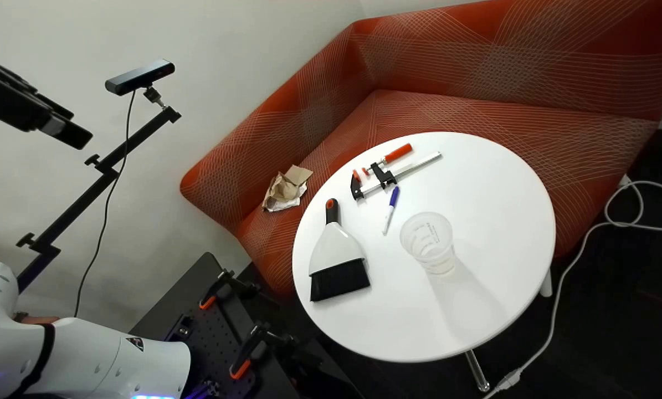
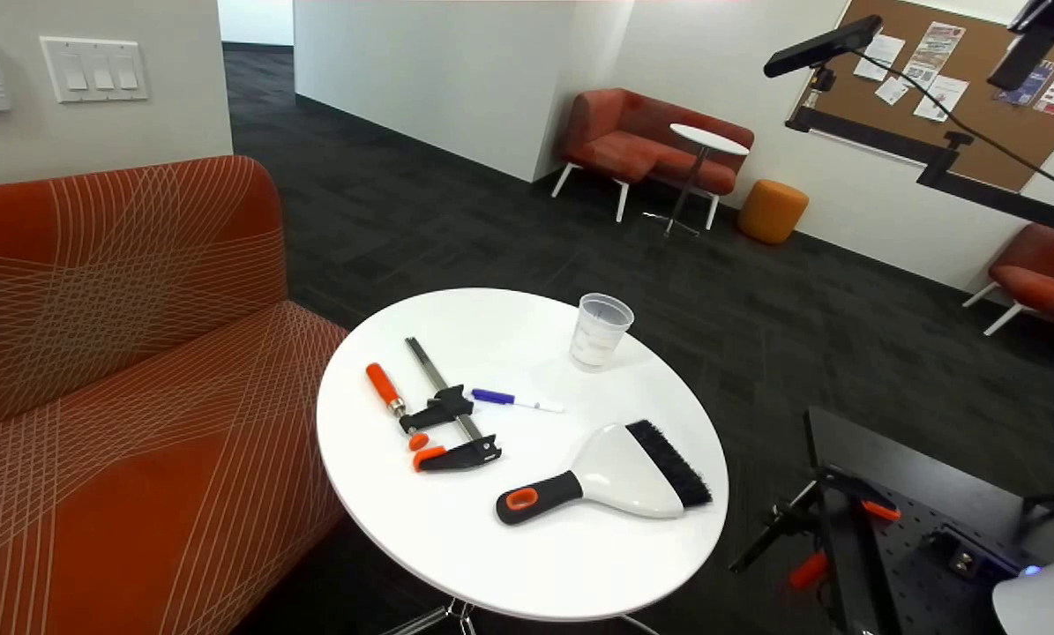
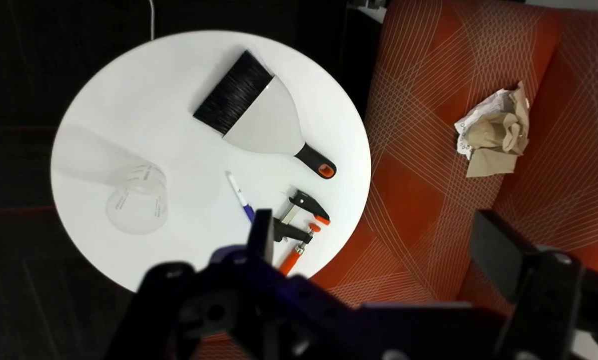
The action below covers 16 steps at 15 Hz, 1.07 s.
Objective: Put the marker in the cup
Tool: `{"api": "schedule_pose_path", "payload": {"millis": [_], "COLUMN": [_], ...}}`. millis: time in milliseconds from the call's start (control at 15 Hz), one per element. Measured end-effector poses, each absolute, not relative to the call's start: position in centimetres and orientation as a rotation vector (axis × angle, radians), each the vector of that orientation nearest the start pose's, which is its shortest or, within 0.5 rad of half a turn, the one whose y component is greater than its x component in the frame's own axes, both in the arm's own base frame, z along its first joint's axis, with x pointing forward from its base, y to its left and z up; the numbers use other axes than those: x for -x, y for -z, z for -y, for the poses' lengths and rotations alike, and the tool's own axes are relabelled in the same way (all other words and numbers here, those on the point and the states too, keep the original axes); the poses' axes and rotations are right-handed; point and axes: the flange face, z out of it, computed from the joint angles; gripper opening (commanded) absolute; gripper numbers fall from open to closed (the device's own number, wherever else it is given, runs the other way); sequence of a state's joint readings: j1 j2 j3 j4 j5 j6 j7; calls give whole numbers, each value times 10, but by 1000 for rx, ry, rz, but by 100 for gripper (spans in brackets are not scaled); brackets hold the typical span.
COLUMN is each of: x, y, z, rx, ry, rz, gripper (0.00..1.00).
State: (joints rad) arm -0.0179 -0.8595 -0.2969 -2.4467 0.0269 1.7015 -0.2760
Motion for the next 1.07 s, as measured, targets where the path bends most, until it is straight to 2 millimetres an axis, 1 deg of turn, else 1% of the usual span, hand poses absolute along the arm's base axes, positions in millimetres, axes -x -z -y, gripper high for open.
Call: {"api": "schedule_pose_path", "payload": {"millis": [67,200,333,467,600,800,1067], "x": [-290,-304,-325,-351,-379,-418,-459], "y": [-568,-563,-551,-532,-506,-460,-396], "z": [114,109,101,91,82,73,71], "rx": [2917,2938,2967,3001,3032,3080,3144], "ry": [220,234,242,252,273,256,202], "rz": [72,81,96,116,136,171,230], "gripper": [100,100,100,100,100,100,100]}}
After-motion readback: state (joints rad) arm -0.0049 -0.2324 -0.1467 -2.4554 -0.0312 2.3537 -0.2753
